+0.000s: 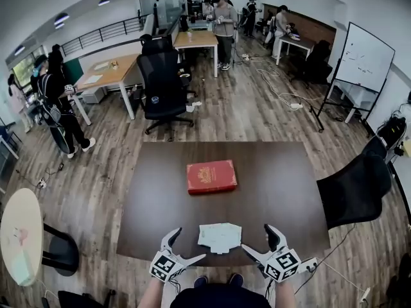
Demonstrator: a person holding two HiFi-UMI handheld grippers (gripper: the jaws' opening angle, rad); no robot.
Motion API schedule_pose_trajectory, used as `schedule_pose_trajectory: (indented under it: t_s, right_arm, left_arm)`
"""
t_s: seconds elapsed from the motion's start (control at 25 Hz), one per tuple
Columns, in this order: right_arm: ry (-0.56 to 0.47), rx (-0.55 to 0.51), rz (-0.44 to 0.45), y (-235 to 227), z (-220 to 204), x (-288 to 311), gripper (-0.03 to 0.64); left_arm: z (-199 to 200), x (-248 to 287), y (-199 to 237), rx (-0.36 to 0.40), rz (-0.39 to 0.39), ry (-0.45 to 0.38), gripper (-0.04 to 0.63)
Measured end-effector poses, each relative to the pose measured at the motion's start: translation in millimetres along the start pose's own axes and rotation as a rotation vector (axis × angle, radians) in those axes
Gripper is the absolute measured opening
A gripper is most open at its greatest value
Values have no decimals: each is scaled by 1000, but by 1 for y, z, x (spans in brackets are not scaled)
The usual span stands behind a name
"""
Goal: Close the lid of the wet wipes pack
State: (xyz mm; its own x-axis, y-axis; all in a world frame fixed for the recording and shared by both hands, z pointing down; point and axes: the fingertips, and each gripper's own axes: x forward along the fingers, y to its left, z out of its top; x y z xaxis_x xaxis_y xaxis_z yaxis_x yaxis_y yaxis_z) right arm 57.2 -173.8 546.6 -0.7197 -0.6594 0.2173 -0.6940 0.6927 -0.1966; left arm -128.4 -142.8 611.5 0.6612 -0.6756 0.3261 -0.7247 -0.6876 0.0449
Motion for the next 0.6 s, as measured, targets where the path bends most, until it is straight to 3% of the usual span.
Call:
schedule_pose_trajectory:
  t_s: [0.08, 0.28, 0.6]
  right_arm:
    - [6, 1, 4, -1, -2, 2, 477]
    - [22, 1, 15, -1, -7, 8, 477]
    - [38, 4, 30, 4, -20, 17, 476]
  left_arm:
    - [-7, 7, 3, 49, -6, 35, 551]
    - [-49, 28, 4, 286, -80, 222, 551]
    - [-91, 63, 6, 445, -240, 386, 545]
